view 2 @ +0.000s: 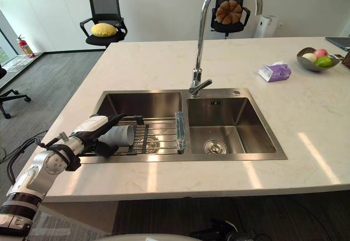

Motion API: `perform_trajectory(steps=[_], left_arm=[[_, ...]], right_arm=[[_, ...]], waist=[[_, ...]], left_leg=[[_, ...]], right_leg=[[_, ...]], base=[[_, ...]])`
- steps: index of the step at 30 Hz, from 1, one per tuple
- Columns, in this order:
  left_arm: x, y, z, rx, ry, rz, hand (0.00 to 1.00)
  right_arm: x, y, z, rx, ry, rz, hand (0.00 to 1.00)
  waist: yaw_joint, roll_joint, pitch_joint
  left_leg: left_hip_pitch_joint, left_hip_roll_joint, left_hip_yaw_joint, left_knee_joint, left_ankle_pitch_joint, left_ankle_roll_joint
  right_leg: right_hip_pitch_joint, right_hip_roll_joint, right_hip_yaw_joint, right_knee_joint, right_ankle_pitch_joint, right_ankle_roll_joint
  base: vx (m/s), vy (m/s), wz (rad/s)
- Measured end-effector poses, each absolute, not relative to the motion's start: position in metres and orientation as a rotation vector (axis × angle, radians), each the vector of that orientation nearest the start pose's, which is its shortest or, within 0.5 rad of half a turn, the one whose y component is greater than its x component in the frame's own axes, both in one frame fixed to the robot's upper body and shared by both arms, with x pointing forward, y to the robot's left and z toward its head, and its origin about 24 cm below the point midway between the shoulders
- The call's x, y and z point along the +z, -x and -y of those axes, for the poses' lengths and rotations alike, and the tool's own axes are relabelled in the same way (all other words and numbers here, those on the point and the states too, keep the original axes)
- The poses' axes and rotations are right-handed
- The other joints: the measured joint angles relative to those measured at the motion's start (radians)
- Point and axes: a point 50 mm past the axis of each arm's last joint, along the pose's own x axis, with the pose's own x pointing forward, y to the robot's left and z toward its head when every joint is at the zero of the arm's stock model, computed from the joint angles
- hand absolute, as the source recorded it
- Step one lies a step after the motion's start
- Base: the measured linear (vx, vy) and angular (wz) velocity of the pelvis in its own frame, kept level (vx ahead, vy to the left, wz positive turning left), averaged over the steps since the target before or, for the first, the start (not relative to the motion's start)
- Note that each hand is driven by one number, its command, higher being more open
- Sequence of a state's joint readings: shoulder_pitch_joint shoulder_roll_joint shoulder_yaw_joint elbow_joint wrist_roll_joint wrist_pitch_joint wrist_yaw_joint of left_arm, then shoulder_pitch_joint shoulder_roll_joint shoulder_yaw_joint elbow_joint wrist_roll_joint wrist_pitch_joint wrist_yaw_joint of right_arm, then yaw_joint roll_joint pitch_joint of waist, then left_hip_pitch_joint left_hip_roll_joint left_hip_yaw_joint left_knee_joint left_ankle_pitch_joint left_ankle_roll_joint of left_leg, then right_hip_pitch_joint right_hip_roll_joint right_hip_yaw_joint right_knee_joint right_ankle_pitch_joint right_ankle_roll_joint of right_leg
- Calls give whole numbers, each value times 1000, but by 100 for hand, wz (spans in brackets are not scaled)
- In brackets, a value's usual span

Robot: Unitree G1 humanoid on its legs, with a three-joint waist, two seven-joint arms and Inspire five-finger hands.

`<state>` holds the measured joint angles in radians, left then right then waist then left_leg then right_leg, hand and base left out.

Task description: Walk over to the sink, pick up the cup, carry it to the dishwasher, place the cup inside the dishwasher, then close the dishwasher door

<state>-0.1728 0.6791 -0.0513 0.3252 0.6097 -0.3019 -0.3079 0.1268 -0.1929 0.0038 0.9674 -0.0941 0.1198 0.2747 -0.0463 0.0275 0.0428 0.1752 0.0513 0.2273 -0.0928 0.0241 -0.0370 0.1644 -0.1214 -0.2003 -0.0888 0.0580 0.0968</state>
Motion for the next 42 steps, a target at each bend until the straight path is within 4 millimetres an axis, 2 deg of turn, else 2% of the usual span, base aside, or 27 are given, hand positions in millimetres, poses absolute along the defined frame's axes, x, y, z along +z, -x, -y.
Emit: perform_trajectory(steps=[8, 9, 15, 18, 32, 36, 39, 41, 42], left_arm=[[50, -281, -260, -430, -1277, -186, 100], [49, -281, -261, -426, -1276, -201, 0], [35, -285, -264, -398, -1319, -295, 0], [35, -287, -265, -364, -1351, -305, 0], [36, -286, -265, -374, -1335, -236, 0], [40, -281, -269, -336, -1204, -189, 0], [44, -269, -270, -267, -1001, -123, 0], [60, -262, -257, -101, -683, 74, 0], [65, -259, -254, -55, -610, 126, 0]], right_arm=[[-158, -83, 213, 181, 96, -1239, 100], [-158, -83, 213, 184, 95, -1239, 100], [-158, -84, 212, 205, 93, -1244, 100], [-158, -86, 211, 215, 98, -1245, 100], [-158, -88, 212, 243, 114, -1259, 100], [-159, -88, 212, 219, 104, -1255, 100], [-159, -86, 212, 173, 84, -1247, 100], [-162, -79, 211, 125, 53, -1252, 100], [-162, -78, 210, 114, 44, -1251, 100]], waist=[[-8, -1, -2], [-10, -1, -3], [-29, -5, -6], [-40, -7, -9], [-47, -1, -22], [-45, -3, -20], [-27, -6, -17], [5, -21, -9], [11, -27, -7]], left_leg=[[2, 0, 3, 0, -2, -1], [2, 0, 4, 0, -2, -2], [13, 0, 16, 0, -10, -7], [14, 2, 28, 0, -17, -7], [12, -2, 25, 0, -21, -4], [-10, -5, 7, 0, -19, -1], [-20, -9, -4, 0, -17, 4], [-34, -13, -27, 6, -15, 5], [-35, -13, -29, 6, -15, 5]], right_leg=[[0, 0, 3, 0, 0, 1], [0, 0, 4, 0, 0, 1], [4, 1, 17, 0, 0, 1], [-2, 2, 30, 0, 0, 1], [-3, -1, 27, 0, -5, 7], [-14, -5, 8, 3, -6, 8], [-18, -8, -5, 5, -12, 13], [-20, -10, -28, 5, -12, 13], [-18, -10, -32, 5, -12, 13]], base=[[0, 0, 0], [0, 0, 0], [-21, -3, -6], [-2, 2, -13], [-7, -4, 0], [16, -15, 12], [57, -17, 13], [63, -21, 26], [29, -22, 21]])
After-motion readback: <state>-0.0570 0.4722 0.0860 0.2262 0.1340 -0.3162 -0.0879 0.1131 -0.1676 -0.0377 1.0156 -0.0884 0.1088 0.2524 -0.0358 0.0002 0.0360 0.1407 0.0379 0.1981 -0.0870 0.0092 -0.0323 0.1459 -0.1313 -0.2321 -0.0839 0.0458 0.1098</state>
